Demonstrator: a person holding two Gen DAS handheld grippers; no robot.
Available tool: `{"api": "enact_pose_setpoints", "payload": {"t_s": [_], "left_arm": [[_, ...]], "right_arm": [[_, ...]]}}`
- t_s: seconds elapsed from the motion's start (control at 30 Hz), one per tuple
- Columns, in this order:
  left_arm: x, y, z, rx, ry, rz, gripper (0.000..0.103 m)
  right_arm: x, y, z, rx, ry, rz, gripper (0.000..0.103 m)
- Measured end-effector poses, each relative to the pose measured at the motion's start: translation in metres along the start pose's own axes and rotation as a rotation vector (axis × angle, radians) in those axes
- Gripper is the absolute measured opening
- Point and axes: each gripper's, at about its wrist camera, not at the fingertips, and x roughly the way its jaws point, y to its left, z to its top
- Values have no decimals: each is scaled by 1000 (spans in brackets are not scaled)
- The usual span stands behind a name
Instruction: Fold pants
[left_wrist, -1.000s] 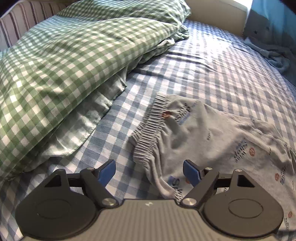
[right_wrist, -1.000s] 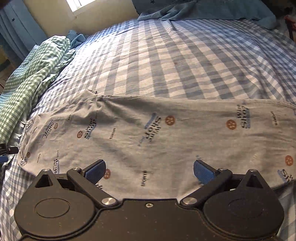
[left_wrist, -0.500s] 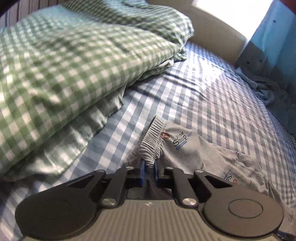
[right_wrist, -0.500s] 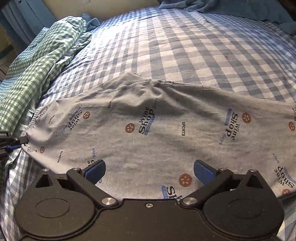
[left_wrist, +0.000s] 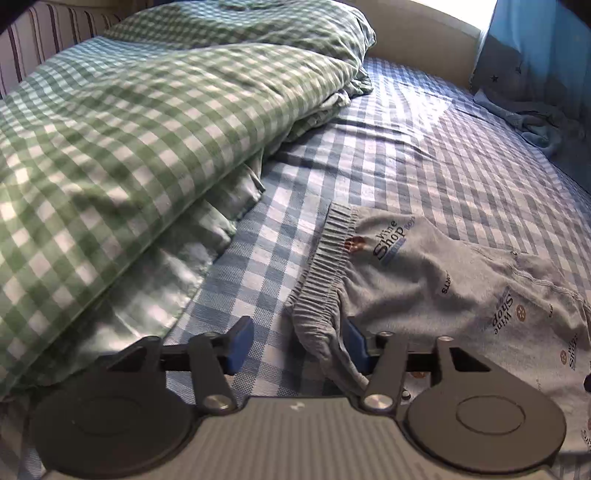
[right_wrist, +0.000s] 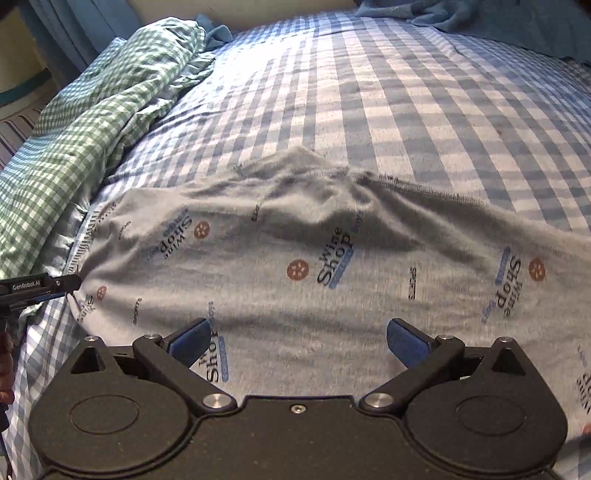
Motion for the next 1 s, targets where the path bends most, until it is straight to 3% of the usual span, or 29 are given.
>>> {"api": "enact_pose_setpoints", "payload": {"t_s": [0.07,0.23,0.33,0.47,0.6,0.7,0.83,0.87,0.9,1.0], "left_arm": [[-12,-6,2,22,-29,8,78],[-26,-38,8,93,-91,-17,90],[-18,-64,6,161,-71,-55,90],[-5,-93,-5,247,-34,-98,90],[6,-108,-16,302,27,-93,90],[13,-110,-24,332,78,-65,90],[21,-104,-32,340,128,-45,90],[22,-102,-33,343,136,-42,91],[22,-101,-34,346,137,-41,91],[21,-100,-35,350,140,-37,92]], "right_arm": [[5,-6,19,-14,-21,-1,102],[21,-19,73,-15,-83,22,99],[39,-23,98,-13,-73,43,82],[59,-14,115,-103,-12,54,58],[72,-3,105,-230,67,6,16],[55,4,94,-292,37,-5,0],[48,10,80,-324,69,67,1],[49,9,80,-320,65,65,5],[50,6,82,-304,48,60,18],[53,-11,98,-168,3,81,35]]}}
